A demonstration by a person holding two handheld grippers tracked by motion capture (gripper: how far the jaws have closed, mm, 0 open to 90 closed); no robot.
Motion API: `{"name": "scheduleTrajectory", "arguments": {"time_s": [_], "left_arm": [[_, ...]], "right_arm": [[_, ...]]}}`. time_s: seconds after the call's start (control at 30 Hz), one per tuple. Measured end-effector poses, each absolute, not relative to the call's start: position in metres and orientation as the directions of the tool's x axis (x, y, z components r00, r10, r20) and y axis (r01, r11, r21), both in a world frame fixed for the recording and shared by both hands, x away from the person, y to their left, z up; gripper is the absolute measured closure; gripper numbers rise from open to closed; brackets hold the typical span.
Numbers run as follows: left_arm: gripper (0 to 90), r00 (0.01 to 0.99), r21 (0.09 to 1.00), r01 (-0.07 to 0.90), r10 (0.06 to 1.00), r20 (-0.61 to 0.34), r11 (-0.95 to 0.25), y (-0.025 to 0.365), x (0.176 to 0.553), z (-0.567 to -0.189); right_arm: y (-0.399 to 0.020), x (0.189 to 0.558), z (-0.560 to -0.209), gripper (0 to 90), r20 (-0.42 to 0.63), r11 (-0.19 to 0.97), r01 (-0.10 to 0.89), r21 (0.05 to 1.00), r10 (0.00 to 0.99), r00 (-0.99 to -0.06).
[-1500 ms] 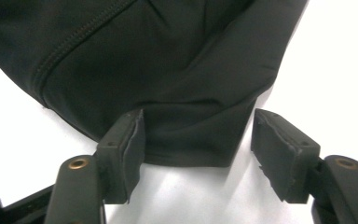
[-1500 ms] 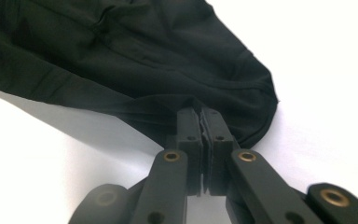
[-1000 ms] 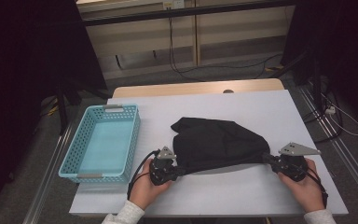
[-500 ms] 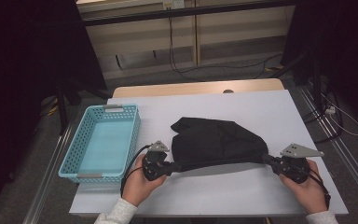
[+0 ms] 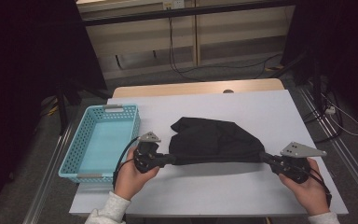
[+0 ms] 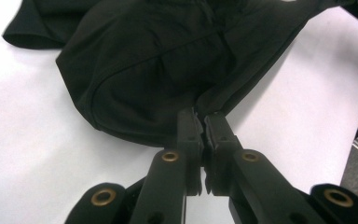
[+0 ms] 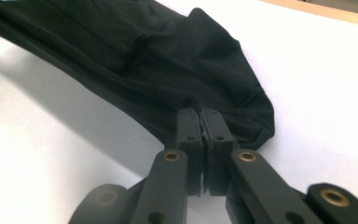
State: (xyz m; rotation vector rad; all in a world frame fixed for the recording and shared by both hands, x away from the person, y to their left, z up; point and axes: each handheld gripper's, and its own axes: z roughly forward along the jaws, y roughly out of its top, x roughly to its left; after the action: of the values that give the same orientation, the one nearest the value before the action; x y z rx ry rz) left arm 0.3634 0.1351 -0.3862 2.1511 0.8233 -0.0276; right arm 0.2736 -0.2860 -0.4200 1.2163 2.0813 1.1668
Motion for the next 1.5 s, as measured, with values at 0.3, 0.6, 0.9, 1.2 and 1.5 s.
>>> {"name": "scheduleTrajectory", "arguments": {"time_s": [0.3, 0.6, 0.9, 1.2, 1.5], "left_arm": [[86.4, 0.786, 0.689, 0.568, 0.545, -0.292, -0.450, 0.133, 0.378, -0.365], [86.6, 0.787, 0.698, 0.558, 0.554, -0.272, -0.449, 0.131, 0.391, -0.340], [86.7, 0.779, 0.690, 0.572, 0.557, -0.289, -0.443, 0.133, 0.398, -0.336], [86.7, 0.781, 0.695, 0.568, 0.556, -0.285, -0.442, 0.134, 0.402, -0.324], [86.8, 0.765, 0.695, 0.579, 0.579, -0.282, -0.426, 0.136, 0.424, -0.312]], "right_arm": [[-0.287, 0.284, -0.406, 87.8, 0.020, 0.249, 0.456, 0.855, 0.862, -0.507], [-0.290, 0.293, -0.392, 87.9, 0.024, 0.236, 0.441, 0.866, 0.861, -0.508], [-0.290, 0.300, -0.391, 87.9, 0.028, 0.238, 0.444, 0.864, 0.857, -0.514], [-0.289, 0.307, -0.384, 87.9, 0.020, 0.245, 0.432, 0.868, 0.852, -0.523], [-0.289, 0.325, -0.374, 88.0, 0.030, 0.230, 0.424, 0.876, 0.851, -0.524]]}}
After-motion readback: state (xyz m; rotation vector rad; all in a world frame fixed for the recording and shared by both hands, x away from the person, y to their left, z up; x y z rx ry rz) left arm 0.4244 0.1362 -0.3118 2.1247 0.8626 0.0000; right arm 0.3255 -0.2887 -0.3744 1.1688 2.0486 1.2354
